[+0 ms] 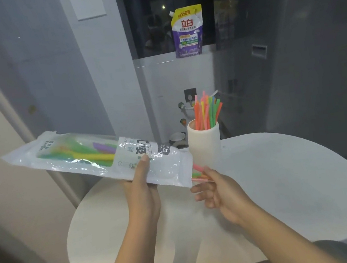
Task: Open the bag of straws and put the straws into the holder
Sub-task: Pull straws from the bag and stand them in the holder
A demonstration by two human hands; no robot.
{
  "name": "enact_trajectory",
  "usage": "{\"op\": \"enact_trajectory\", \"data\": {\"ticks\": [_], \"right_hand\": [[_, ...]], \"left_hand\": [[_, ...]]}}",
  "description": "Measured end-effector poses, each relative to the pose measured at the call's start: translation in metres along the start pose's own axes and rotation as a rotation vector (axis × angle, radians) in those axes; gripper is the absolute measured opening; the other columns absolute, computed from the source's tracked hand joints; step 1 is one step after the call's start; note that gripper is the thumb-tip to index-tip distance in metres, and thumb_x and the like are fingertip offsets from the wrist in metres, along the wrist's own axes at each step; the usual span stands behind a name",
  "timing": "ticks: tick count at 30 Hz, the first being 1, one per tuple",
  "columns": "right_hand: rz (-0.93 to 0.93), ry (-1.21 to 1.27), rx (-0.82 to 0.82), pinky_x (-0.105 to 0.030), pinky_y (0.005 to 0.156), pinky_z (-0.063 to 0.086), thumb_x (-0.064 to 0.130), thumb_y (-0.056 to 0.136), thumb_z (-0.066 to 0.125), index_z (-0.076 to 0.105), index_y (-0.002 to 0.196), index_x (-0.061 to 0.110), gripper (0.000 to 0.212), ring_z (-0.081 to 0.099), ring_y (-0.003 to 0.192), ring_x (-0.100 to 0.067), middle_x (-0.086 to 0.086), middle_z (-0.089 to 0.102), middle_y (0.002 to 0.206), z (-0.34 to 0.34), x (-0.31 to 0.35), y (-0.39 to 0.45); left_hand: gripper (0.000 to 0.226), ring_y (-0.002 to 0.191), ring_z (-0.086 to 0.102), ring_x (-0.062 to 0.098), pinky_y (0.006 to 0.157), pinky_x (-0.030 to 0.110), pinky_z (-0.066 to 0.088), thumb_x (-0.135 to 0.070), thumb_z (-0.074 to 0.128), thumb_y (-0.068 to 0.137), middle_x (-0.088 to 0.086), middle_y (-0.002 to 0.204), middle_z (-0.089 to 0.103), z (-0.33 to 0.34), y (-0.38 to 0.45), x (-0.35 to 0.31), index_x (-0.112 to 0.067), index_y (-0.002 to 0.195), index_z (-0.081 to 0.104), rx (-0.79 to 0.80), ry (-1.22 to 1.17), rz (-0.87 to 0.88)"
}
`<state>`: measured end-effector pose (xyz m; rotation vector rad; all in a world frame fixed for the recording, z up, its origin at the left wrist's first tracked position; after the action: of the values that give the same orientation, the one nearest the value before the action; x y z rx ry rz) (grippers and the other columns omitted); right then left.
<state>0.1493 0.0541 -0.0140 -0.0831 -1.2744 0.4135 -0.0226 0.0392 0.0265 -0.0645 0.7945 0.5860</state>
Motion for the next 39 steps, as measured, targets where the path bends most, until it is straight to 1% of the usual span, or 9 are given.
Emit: {"op": "enact_trajectory", "data": {"ticks": [4, 10, 18, 22, 27, 31, 34, 36, 39], "right_hand": [[-0.014, 0.000, -0.038, -0.018, 0.037, 0.036, 0.033, 0.098, 0.041, 0.063, 0.099, 0.019, 0.026, 0.060, 0.046, -0.015, -0.010, 0.064, 0.068, -0.004, -0.001, 0.003], [-0.048, -0.073, -0.094, -0.021, 0.039, 0.039, 0.034, 0.096, 0.047, 0.060, 0.099, 0.004, 0.033, 0.061, 0.047, -0.014, -0.007, 0.062, 0.063, -0.008, -0.004, 0.008], [0.040, 0.145, -0.014, -0.019, 0.043, 0.043, 0.031, 0.093, 0.053, 0.065, 0.098, 0.006, 0.028, 0.060, 0.050, -0.009, -0.006, 0.062, 0.069, -0.006, -0.009, 0.010], [0.021, 0.287, 0.064, -0.020, 0.048, 0.046, 0.036, 0.088, 0.058, 0.067, 0.100, 0.010, 0.030, 0.062, 0.058, -0.010, -0.004, 0.066, 0.077, 0.004, -0.009, 0.009], [-0.148, 0.202, 0.030, -0.022, 0.048, 0.044, 0.031, 0.089, 0.058, 0.052, 0.118, 0.024, 0.031, 0.062, 0.061, -0.010, -0.001, 0.066, 0.086, 0.010, -0.005, 0.009], [-0.314, 0.017, -0.132, -0.017, 0.045, 0.041, 0.020, 0.091, 0.057, 0.060, 0.105, 0.009, 0.018, 0.052, 0.049, -0.009, -0.007, 0.063, 0.070, 0.001, 0.004, 0.007], [-0.372, -0.098, -0.203, -0.023, 0.051, 0.046, 0.024, 0.090, 0.058, 0.064, 0.091, 0.015, 0.011, 0.054, 0.052, -0.010, 0.000, 0.064, 0.062, -0.011, 0.013, 0.004], [-0.391, -0.091, -0.233, -0.020, 0.051, 0.048, 0.025, 0.089, 0.060, 0.064, 0.090, 0.018, 0.009, 0.056, 0.052, -0.006, 0.006, 0.063, 0.058, -0.021, 0.019, 0.004], [-0.394, 0.019, -0.242, -0.018, 0.049, 0.046, 0.024, 0.089, 0.060, 0.064, 0.091, 0.011, 0.014, 0.053, 0.052, -0.009, 0.003, 0.059, 0.059, -0.033, 0.025, 0.005]], "left_hand": [[0.052, 0.117, 0.060, 0.019, 0.088, 0.031, 0.053, -0.003, 0.054, 0.091, 0.008, 0.134, 0.058, -0.007, 0.003, 0.006, -0.014, 0.140, 0.044, -0.039, -0.027, -0.051], [0.042, 0.091, 0.070, 0.009, 0.068, 0.024, 0.056, 0.000, 0.054, 0.090, 0.001, 0.112, 0.068, -0.020, 0.001, 0.022, -0.010, 0.131, 0.053, -0.200, -0.079, -0.165], [0.032, 0.085, 0.068, 0.011, 0.059, 0.024, 0.056, 0.003, 0.053, 0.089, 0.002, 0.109, 0.067, -0.028, 0.001, 0.028, -0.014, 0.115, 0.059, -0.304, -0.083, -0.224], [0.046, 0.100, 0.066, 0.015, 0.069, 0.027, 0.057, 0.003, 0.054, 0.089, 0.005, 0.125, 0.064, -0.023, -0.002, 0.024, -0.012, 0.133, 0.051, -0.292, -0.060, -0.168], [0.054, 0.112, 0.063, 0.016, 0.081, 0.029, 0.056, 0.002, 0.056, 0.089, 0.003, 0.131, 0.061, -0.018, -0.005, 0.017, -0.018, 0.138, 0.045, -0.243, -0.021, -0.095], [0.052, 0.107, 0.065, 0.015, 0.074, 0.028, 0.057, 0.003, 0.055, 0.089, 0.003, 0.125, 0.064, -0.014, -0.010, 0.023, -0.016, 0.137, 0.046, -0.242, -0.055, -0.124], [0.042, 0.102, 0.067, 0.015, 0.075, 0.029, 0.057, 0.003, 0.055, 0.089, 0.001, 0.117, 0.067, -0.019, -0.006, 0.022, -0.017, 0.125, 0.055, -0.276, -0.087, -0.138], [0.036, 0.103, 0.066, 0.017, 0.076, 0.031, 0.058, 0.003, 0.053, 0.089, 0.001, 0.115, 0.067, -0.025, -0.002, 0.023, -0.017, 0.119, 0.059, -0.314, -0.127, -0.173], [0.043, 0.103, 0.065, 0.016, 0.080, 0.031, 0.057, 0.002, 0.052, 0.090, 0.003, 0.121, 0.064, -0.029, -0.001, 0.026, -0.014, 0.131, 0.052, -0.348, -0.132, -0.212]]}}
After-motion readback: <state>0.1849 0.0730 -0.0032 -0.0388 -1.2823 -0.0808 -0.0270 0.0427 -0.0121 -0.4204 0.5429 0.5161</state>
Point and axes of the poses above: each hand's wrist, its own y-axis towards the middle knuckle, its own z-axis out of the palm, x = y × z, the point moved 6 cm from there along y, towards the middle knuckle
